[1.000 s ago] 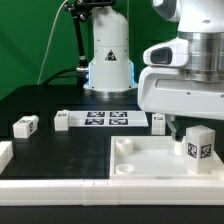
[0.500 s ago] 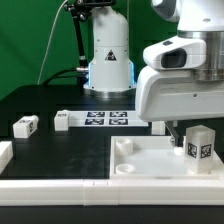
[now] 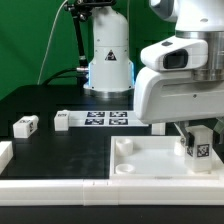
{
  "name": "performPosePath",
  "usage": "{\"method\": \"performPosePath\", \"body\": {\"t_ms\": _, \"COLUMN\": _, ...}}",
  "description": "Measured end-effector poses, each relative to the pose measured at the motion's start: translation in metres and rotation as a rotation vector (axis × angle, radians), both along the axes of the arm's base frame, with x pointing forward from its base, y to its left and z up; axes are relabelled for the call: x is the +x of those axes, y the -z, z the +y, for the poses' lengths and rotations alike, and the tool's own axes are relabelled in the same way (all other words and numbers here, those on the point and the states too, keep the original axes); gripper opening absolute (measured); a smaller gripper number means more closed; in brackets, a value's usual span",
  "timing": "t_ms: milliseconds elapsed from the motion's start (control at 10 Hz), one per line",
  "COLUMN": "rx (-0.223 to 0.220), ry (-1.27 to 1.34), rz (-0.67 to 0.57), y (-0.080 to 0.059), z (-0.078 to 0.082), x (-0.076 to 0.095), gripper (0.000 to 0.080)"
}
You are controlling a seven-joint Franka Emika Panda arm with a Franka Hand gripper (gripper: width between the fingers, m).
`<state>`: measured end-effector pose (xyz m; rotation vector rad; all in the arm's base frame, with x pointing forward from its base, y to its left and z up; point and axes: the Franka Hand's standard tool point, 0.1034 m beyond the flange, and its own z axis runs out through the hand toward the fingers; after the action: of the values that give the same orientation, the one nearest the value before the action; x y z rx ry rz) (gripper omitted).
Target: Assemble one leg
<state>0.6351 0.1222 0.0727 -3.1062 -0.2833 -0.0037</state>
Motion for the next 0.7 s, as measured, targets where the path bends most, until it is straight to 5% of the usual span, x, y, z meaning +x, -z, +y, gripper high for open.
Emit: {"method": "performPosePath", "body": {"t_ms": 700, "rx": 0.006, "ry": 0.624, "rz": 0.024, "y": 0.0012, "z": -0.0023, "x": -0.0011, "gripper": 0.0291}}
